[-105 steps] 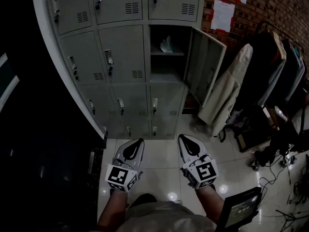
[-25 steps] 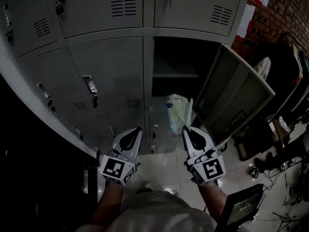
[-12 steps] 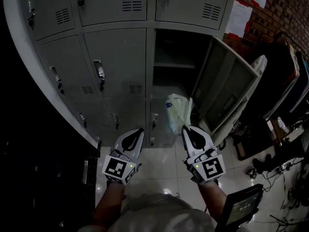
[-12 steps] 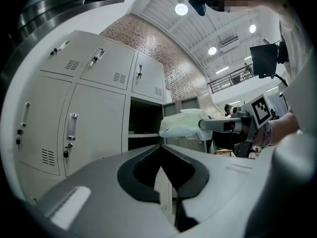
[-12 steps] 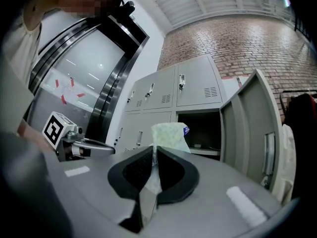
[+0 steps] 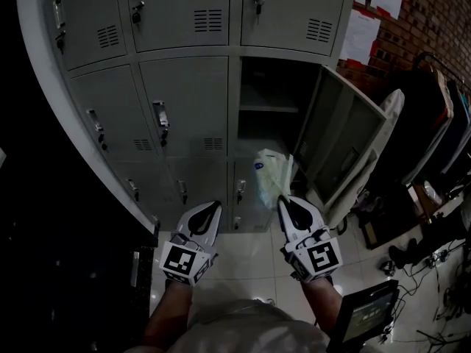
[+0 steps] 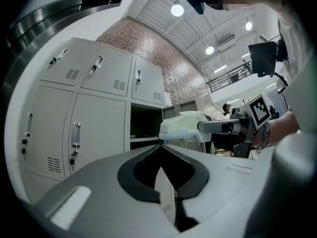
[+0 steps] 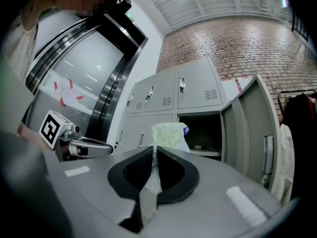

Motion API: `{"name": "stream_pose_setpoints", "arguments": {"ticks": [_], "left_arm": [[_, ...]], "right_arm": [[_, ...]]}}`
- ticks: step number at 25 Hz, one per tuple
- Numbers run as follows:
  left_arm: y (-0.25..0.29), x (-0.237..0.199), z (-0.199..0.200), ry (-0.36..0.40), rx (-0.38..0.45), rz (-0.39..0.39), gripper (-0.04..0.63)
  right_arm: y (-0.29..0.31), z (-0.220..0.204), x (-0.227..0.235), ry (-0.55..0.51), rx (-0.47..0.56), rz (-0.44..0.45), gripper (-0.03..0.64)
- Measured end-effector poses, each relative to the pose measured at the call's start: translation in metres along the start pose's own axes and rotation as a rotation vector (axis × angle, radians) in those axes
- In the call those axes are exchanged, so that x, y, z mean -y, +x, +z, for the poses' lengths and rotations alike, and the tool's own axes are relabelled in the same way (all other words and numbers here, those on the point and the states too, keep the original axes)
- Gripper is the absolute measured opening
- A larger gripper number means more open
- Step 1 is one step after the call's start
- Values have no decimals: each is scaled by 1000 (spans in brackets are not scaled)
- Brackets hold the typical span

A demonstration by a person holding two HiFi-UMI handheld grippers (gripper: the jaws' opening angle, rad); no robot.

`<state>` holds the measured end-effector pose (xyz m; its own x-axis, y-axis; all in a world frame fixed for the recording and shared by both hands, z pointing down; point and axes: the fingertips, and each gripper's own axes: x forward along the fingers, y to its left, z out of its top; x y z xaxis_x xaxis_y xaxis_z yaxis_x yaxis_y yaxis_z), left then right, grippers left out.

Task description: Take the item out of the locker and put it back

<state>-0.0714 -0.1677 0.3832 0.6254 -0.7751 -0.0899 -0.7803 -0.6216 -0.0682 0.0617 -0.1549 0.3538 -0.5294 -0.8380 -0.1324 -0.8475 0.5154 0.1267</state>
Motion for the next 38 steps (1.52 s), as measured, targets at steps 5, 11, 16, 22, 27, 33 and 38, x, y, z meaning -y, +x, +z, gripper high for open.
{"name": "stream_pose_setpoints", "arguments": {"ticks": [5, 11, 16, 22, 27, 33, 38], "left_arm": [[0, 6, 7, -58, 49, -21, 5], [-1, -2, 6, -62, 37, 8, 4], [-2, -6, 4, -43, 23, 5, 4], [-8, -23, -4, -53, 19, -2, 3], [10, -34, -15, -58, 7, -28, 3], [54, -58, -18, -45, 22, -26, 3], [102, -82, -22, -35, 30, -25, 3]], "right_arm": [[-4, 0, -1, -9, -9, -5, 2], [-6, 2, 1, -16, -9, -14, 2], [-4, 1, 0, -20, -9, -24, 2], [6, 3, 0, -27, 5, -58, 2], [24, 1, 16, -28, 13, -86, 2], [68, -4, 58, -34, 39, -97, 2], [121, -9, 107, -41, 60, -83, 2]]}}
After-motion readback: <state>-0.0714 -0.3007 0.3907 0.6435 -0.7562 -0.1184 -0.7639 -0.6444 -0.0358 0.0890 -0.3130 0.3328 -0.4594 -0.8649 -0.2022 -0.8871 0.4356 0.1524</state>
